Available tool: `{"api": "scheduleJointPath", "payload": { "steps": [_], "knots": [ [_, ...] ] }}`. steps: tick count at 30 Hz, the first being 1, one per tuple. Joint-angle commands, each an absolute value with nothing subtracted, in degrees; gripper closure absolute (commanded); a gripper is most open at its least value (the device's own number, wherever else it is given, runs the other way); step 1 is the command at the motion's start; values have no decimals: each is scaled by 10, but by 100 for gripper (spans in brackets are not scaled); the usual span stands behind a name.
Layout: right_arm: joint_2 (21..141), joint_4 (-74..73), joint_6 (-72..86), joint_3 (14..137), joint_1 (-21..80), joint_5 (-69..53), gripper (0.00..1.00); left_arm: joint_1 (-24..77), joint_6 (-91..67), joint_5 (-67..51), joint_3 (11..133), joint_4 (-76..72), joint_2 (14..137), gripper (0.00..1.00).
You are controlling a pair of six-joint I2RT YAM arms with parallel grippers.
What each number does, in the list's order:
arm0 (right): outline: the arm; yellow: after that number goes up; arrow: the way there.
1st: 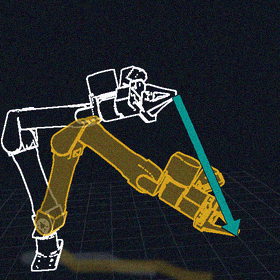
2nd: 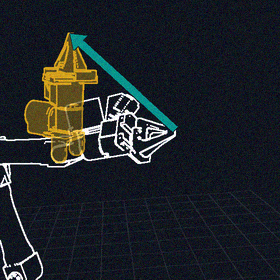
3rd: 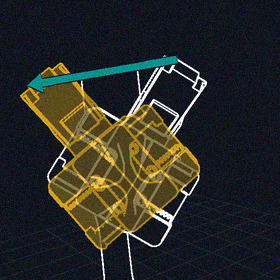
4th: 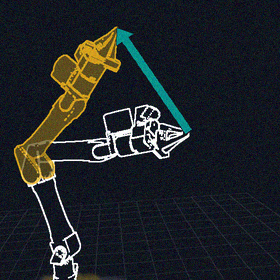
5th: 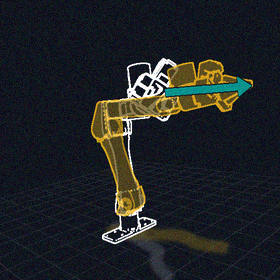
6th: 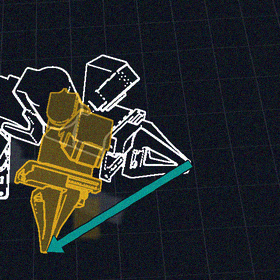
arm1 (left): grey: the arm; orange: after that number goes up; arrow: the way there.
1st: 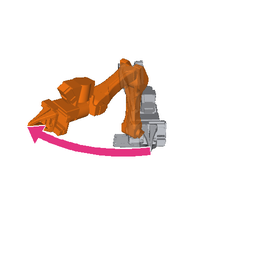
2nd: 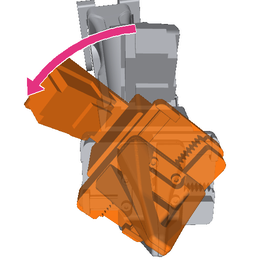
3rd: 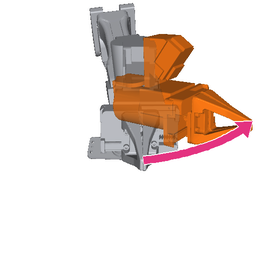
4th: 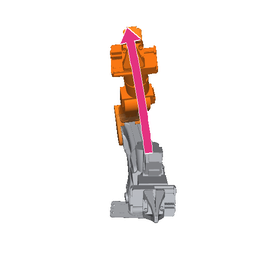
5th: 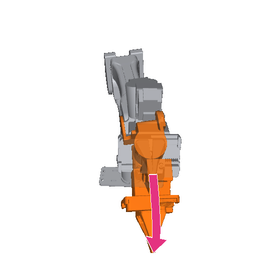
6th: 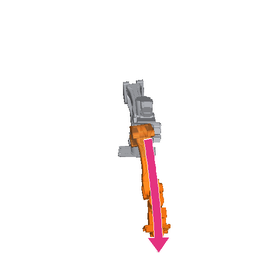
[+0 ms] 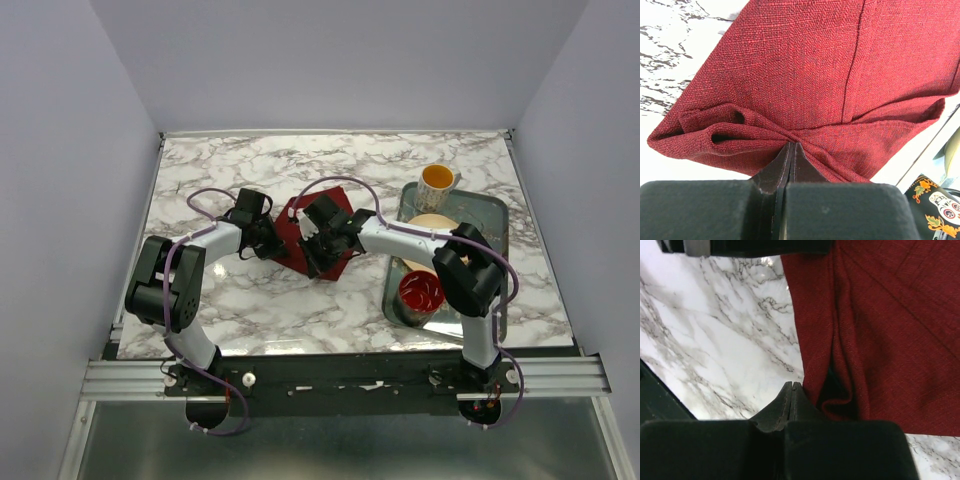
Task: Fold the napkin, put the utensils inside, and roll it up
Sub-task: Roll the napkin with the utensil
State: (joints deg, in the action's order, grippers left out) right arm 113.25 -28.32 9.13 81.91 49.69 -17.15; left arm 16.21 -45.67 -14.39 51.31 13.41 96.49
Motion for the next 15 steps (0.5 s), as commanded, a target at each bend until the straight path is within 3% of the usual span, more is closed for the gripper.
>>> {"api": "scheduleJointPath", "payload": {
  "steps": [1, 10, 15],
  "knots": [
    [1140, -262, 102, 828, 492, -122, 99, 162, -431, -87, 481, 181, 1009, 100],
    [1136, -261, 97, 841, 486, -139, 99, 162, -428, -89, 485, 182, 1011, 100],
    [1143, -262, 101, 851, 484, -141, 93, 163, -425, -87, 490, 187, 1008, 100]
  ]
}}
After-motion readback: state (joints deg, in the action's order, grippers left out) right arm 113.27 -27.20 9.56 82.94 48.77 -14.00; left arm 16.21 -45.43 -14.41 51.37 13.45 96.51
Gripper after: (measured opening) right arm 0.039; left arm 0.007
